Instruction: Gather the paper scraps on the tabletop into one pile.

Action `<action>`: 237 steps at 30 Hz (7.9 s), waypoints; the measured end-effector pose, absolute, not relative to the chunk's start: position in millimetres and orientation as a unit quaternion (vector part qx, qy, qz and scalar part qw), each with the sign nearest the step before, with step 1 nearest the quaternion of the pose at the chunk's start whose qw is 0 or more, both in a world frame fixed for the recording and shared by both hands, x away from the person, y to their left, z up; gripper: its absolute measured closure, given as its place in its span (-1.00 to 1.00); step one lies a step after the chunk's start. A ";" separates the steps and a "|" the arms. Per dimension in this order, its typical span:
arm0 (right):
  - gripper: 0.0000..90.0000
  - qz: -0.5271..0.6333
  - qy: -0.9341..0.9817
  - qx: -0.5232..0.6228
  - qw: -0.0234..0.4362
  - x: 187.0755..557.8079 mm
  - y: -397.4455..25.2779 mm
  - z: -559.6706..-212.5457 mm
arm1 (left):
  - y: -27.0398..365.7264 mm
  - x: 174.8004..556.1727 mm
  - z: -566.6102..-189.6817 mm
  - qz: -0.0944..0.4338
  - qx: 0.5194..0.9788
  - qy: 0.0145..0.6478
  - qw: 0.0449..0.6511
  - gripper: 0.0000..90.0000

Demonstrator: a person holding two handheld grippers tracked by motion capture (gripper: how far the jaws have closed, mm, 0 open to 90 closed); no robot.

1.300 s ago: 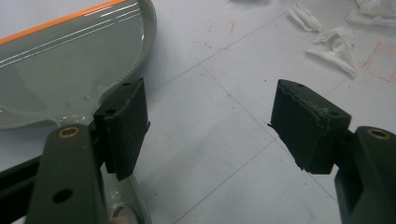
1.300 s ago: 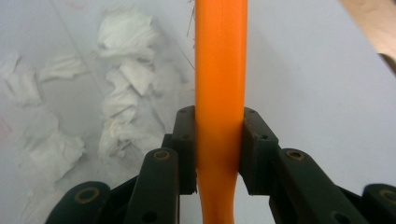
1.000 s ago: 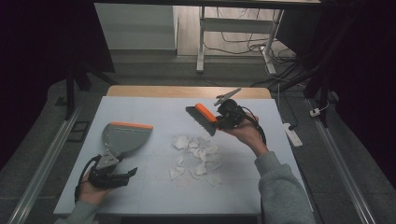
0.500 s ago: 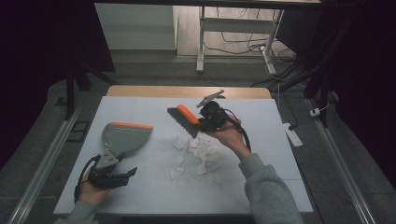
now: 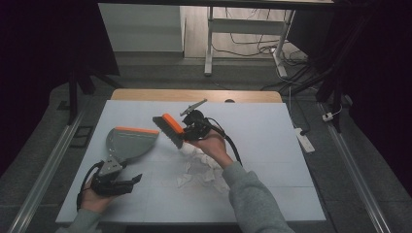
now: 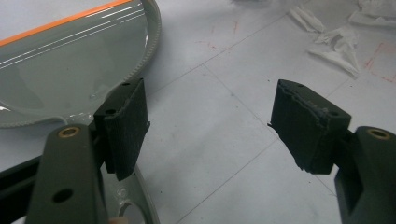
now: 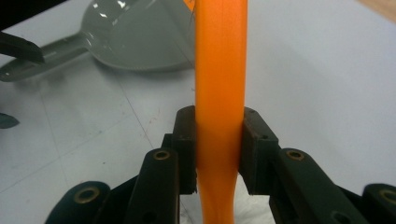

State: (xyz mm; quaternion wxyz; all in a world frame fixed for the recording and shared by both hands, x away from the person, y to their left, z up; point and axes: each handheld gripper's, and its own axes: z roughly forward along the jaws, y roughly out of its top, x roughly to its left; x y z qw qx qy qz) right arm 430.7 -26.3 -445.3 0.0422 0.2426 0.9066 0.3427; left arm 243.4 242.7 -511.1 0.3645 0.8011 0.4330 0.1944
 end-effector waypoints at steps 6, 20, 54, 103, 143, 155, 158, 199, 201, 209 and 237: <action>0.56 0.317 0.909 0.268 0.041 434.3 -31.2 -462.8 | 242.6 243.3 -511.2 0.194 0.802 0.432 0.364 -0.37; 0.56 0.293 0.895 0.325 0.084 438.2 -92.3 -459.3 | 241.6 243.8 -512.3 0.194 0.804 0.431 0.361 -0.37; 0.56 0.315 0.876 0.357 0.076 436.5 -55.4 -469.7 | 241.9 243.5 -513.1 0.193 0.807 0.426 0.360 -0.37; 0.56 0.356 0.905 0.223 -0.066 318.3 -57.7 -464.4 | 250.7 241.7 -511.6 0.202 0.795 0.440 0.366 -0.36; 0.56 0.415 0.849 0.325 0.043 363.9 -125.8 -450.4 | 250.0 242.6 -513.4 0.200 0.797 0.439 0.364 -0.36; 0.56 0.367 0.892 0.262 0.033 339.4 -154.5 -436.1 | 249.4 243.2 -514.2 0.199 0.798 0.439 0.362 -0.36; 0.56 0.351 0.901 0.252 0.030 334.0 -155.6 -435.1 | 249.7 243.0 -514.2 0.200 0.797 0.440 0.361 -0.36; 0.56 0.223 0.958 0.164 0.072 368.3 -100.0 -436.2 | 252.3 243.8 -516.6 0.197 0.796 0.444 0.361 -0.36; 0.56 0.258 0.948 0.169 0.080 364.1 -106.6 -424.4 | 252.6 244.0 -516.7 0.197 0.796 0.444 0.361 -0.36; 0.56 0.294 0.930 0.190 0.110 340.5 -154.3 -391.7 | 251.5 243.6 -516.2 0.198 0.798 0.442 0.360 -0.36; 0.56 0.192 0.970 0.121 0.088 344.1 -154.7 -451.0 | 251.4 243.6 -516.9 0.198 0.797 0.443 0.359 -0.36</action>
